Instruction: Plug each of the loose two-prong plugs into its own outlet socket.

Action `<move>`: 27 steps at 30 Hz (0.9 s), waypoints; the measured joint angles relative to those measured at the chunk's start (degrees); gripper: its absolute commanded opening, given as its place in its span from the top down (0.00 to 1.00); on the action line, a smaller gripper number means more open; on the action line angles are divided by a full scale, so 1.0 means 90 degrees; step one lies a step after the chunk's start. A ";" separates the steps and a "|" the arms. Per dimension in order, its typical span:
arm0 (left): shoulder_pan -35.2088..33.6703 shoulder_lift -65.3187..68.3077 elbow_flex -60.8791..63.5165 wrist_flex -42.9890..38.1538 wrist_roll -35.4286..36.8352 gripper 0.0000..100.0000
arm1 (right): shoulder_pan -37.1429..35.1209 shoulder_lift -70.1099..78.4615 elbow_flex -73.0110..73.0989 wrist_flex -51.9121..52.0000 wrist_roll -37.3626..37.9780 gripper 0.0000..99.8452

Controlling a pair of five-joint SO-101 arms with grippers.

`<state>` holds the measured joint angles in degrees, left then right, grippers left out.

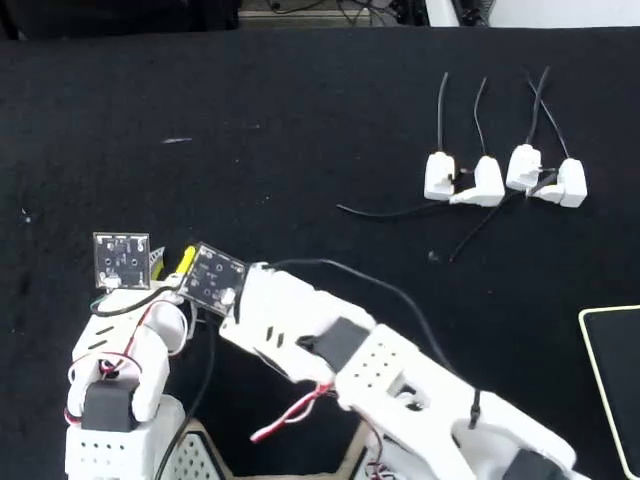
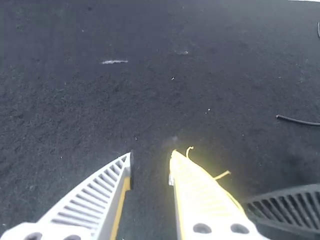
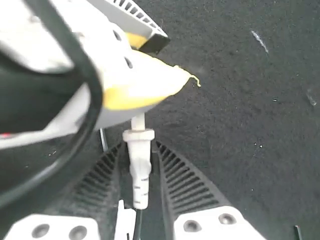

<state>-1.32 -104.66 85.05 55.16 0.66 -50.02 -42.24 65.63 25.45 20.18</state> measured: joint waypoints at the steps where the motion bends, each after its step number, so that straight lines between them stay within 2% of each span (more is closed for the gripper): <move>1: 0.0000 0.0000 0.0000 0.0000 0.0000 0.87 | 0.0000 -0.0059 0.0029 0.0000 0.0000 0.99; 16: -0.0010 0.0000 0.0059 -0.0010 0.0000 0.87 | -0.0010 -0.0186 0.0098 0.0010 -0.0664 0.99; 27: -0.0020 0.0000 0.0059 -0.0088 0.0000 0.87 | -0.0010 -0.0713 0.0137 0.0283 -0.0694 0.99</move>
<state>-1.49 -104.66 85.58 54.37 0.66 -50.11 -48.66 66.86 28.00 13.93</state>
